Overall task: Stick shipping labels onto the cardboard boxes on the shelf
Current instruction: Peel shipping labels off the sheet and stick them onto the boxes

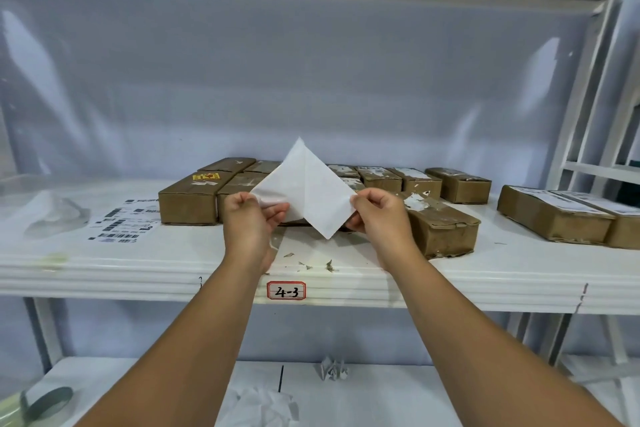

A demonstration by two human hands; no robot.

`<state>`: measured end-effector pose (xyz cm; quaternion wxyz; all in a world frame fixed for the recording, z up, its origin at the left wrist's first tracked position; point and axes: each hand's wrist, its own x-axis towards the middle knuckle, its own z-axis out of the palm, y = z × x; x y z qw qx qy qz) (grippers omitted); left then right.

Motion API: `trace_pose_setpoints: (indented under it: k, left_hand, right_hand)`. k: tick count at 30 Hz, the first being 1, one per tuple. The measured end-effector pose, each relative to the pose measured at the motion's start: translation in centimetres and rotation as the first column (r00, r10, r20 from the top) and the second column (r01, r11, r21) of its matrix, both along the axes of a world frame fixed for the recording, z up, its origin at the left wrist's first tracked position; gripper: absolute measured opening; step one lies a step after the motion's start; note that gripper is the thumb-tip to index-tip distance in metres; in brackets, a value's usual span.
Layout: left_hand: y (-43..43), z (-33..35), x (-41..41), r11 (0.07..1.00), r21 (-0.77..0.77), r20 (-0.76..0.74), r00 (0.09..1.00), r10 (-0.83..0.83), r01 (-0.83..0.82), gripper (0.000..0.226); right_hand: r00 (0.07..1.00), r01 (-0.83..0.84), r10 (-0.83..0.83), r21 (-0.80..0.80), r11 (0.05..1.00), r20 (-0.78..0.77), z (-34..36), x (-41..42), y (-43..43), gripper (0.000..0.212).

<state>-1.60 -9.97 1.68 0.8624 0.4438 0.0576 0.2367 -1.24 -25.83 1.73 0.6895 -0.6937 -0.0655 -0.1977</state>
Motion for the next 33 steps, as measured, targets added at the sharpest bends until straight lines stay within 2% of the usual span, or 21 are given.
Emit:
trace_pose_setpoints:
  k: [4, 11, 13, 15, 17, 19, 21, 25, 27, 30, 32, 33]
  left_hand:
    - [0.7, 0.1, -0.2, 0.991, -0.079, -0.002, 0.994, 0.111, -0.111, 0.026]
    - [5.8, 0.3, -0.8, 0.955, -0.227, 0.033, 0.978, 0.205, -0.193, 0.021]
    - [7.5, 0.7, -1.3, 0.963, -0.163, 0.070, 0.972, 0.226, -0.212, 0.026]
    - [9.2, 0.8, -1.8, 0.959, 0.046, 0.124, 0.954, 0.273, -0.280, 0.026]
    - [10.5, 0.8, -2.5, 0.848, 0.345, 0.213, 0.913, 0.347, -0.403, 0.021]
    - [11.5, 0.5, -3.1, 0.674, 0.535, 0.308, 0.861, 0.406, -0.509, 0.011]
    - [12.7, 0.4, -3.5, 0.551, 0.608, 0.352, 0.816, 0.458, -0.572, 0.003]
    - [15.9, 0.1, -3.2, 0.398, 0.713, 0.374, 0.793, 0.481, -0.577, 0.031]
    - [18.2, 0.0, -3.0, 0.270, 0.822, 0.318, 0.797, 0.514, -0.502, 0.045]
    - [22.5, -0.8, -2.0, 0.117, 0.948, 0.175, 0.791, 0.586, -0.297, 0.056]
    - [24.7, -1.8, -1.3, 0.050, 0.988, 0.076, 0.746, 0.662, -0.146, 0.059]
    - [25.3, -2.1, -1.2, 0.050, 0.994, 0.036, 0.735, 0.677, -0.095, 0.060]
  right_hand:
    - [0.988, 0.135, -0.128, -0.078, 0.988, 0.083, -0.2, -0.2, 0.0, 0.021]
    - [0.934, 0.312, -0.297, -0.051, 0.949, 0.197, 0.1, -0.8, 0.3, 0.014]
    - [0.930, 0.315, -0.301, -0.033, 0.949, 0.211, 0.3, -0.8, 0.7, 0.013]
    - [0.936, 0.293, -0.283, -0.018, 0.956, 0.208, 0.8, -0.7, 1.7, 0.014]
    - [0.949, 0.245, -0.235, -0.023, 0.969, 0.209, 1.3, -0.7, 3.2, 0.016]
    - [0.964, 0.152, -0.147, -0.008, 0.988, 0.224, 1.7, -0.8, 5.3, 0.017]
    - [0.970, 0.068, -0.063, -0.015, 0.998, 0.236, 1.9, -0.9, 7.7, 0.025]
    - [0.967, 0.027, 0.009, -0.136, 0.990, 0.256, 1.8, -0.2, 11.9, 0.026]
    - [0.967, 0.015, 0.035, -0.195, 0.981, 0.252, 1.6, 0.2, 13.6, 0.018]
    - [0.969, -0.024, 0.088, -0.269, 0.963, 0.230, 1.5, 0.6, 15.9, 0.014]
    - [0.967, -0.041, 0.118, -0.316, 0.948, 0.228, 1.6, 0.8, 17.1, 0.014]
    - [0.966, -0.030, 0.116, -0.342, 0.939, 0.232, 1.8, 1.0, 17.8, 0.015]
